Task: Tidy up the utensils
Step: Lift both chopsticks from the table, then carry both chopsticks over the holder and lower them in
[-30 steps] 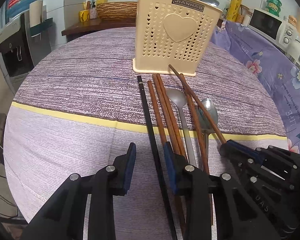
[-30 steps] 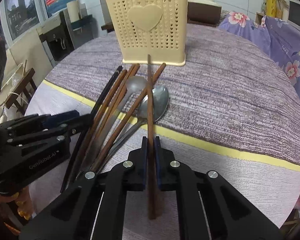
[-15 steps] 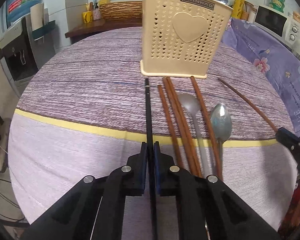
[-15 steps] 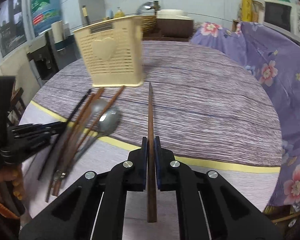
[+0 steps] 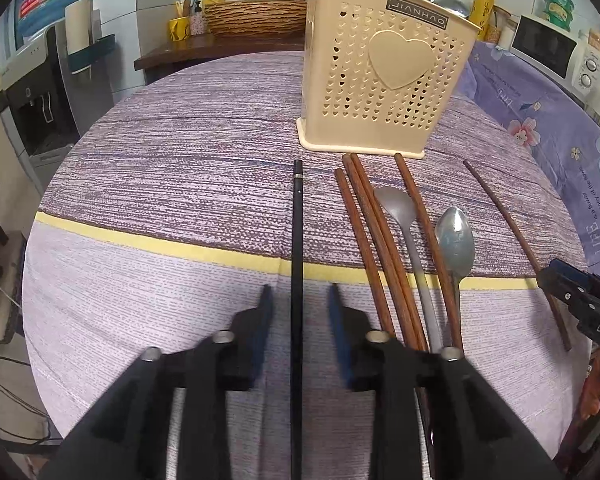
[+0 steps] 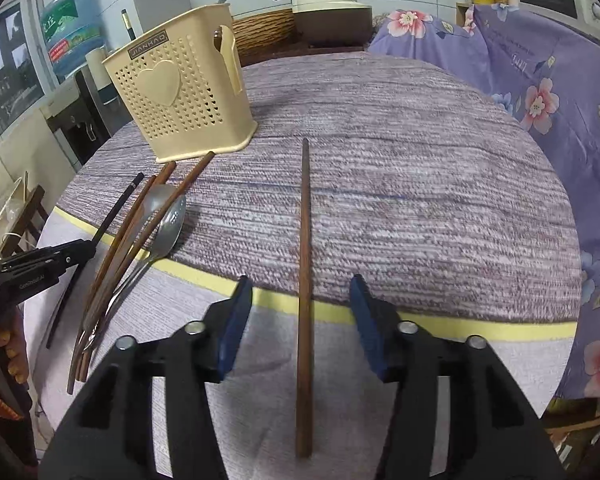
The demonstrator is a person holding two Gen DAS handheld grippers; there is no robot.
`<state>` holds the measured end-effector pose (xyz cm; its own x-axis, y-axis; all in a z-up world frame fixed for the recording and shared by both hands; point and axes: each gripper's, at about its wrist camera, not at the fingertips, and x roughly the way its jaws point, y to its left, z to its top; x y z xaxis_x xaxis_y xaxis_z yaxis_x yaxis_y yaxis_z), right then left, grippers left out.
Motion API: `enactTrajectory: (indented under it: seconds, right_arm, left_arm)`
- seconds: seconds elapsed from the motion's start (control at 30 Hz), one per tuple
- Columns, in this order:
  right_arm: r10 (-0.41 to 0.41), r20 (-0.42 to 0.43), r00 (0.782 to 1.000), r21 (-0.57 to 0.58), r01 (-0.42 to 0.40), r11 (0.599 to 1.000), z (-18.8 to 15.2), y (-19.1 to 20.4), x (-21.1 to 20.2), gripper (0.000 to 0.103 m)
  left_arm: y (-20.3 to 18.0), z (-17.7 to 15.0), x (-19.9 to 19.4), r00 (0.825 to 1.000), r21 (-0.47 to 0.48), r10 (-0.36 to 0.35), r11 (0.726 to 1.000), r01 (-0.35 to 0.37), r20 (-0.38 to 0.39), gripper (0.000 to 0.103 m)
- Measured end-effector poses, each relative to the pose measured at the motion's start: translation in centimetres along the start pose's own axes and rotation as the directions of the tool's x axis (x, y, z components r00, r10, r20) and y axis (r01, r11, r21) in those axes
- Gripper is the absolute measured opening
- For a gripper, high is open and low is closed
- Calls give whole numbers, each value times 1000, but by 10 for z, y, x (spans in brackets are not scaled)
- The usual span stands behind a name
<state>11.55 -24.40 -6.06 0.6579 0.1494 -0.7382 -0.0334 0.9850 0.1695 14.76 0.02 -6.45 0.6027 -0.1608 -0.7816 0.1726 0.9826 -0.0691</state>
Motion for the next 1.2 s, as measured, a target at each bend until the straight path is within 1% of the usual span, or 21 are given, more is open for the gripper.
enactTrajectory:
  seconds: [0.1,0.17,0.23,0.27,0.3,0.33,0.37,0.4,0.47,0.5,0.53,0.6,0.67,0.7,0.77,0.8,0.83,0.9,1.0,1.1,1.2]
  right_arm:
    - [9,-5,1000,-38,-9,999,15,4,5,52]
    - [26,-16,1000,-44,-26,999,32,5,13,52]
    - [36,-18,999,-52,-36,998,51,4,23,51]
    - [39,-24,999,-58,-40,998,58,4,27,49]
    - [26,-27,999,-51,-28,998,68,1,36,45]
    - [20,-31,999,-49,-21,999,75,0,41,43]
    - [20,-53,998,-63,-24,998,83,0,52,40]
    - [14,-67,998,-66,-18,998,88,-1,59,35]
    - [-4,-89,996,-77,-2,997,96,-1,73,33]
    - [-15,-90,996,-90,6,996,98,-1,79,30]
    - [-29,-96,995,-89,20,996,100,-1,83,30]
    - [-32,-104,994,-92,22,995,103,0,90,28]
    - [-48,-100,994,-100,38,994,103,2,92,27]
    - [-57,-96,994,-111,47,993,103,4,93,24]
    - [-74,-93,993,-124,62,990,102,6,95,21]
    - [-72,-93,993,-128,60,990,102,6,96,15]
    - [-73,-91,993,-131,61,990,101,6,97,11]
    - [-75,-89,993,-134,63,989,101,5,98,7]
    - [-68,-88,994,-132,56,990,101,5,97,7]
    - [-37,-87,996,-108,27,994,103,1,97,7]
    - [-7,-49,999,-97,2,995,108,1,89,7]
  left_arm:
    - [-1,12,3,1000,40,23,999,-23,6,40]
    - [-1,22,12,1000,52,29,998,-28,-13,40]
    - [0,34,24,999,51,19,999,-17,-40,40]
    - [0,39,28,999,55,18,998,-15,-46,40]
    - [0,44,33,998,64,31,998,-28,-51,39]
    - [-1,49,36,998,73,38,997,-34,-55,38]
    - [-1,53,39,998,78,35,996,-31,-60,35]
    - [-1,57,43,997,74,31,997,-26,-70,34]
    - [-1,63,49,997,71,33,997,-28,-74,32]
    - [-3,66,51,997,81,44,996,-38,-70,31]
    - [-4,67,53,996,87,55,995,-50,-65,29]
    - [-6,70,55,996,89,62,994,-56,-62,27]
    - [-7,71,56,996,98,70,993,-64,-59,23]
    - [-8,73,57,996,100,73,993,-67,-59,21]
    - [-10,73,56,995,101,77,992,-71,-61,16]
    - [-10,73,56,995,105,80,992,-73,-59,13]
    - [-12,73,56,995,107,83,991,-77,-56,10]
    - [-13,72,56,994,102,90,991,-85,-53,9]
    - [-12,75,57,994,97,97,991,-92,-48,9]
    - [-13,75,58,994,92,103,991,-99,-41,9]
    - [-13,75,51,996,69,83,994,-81,-24,9]
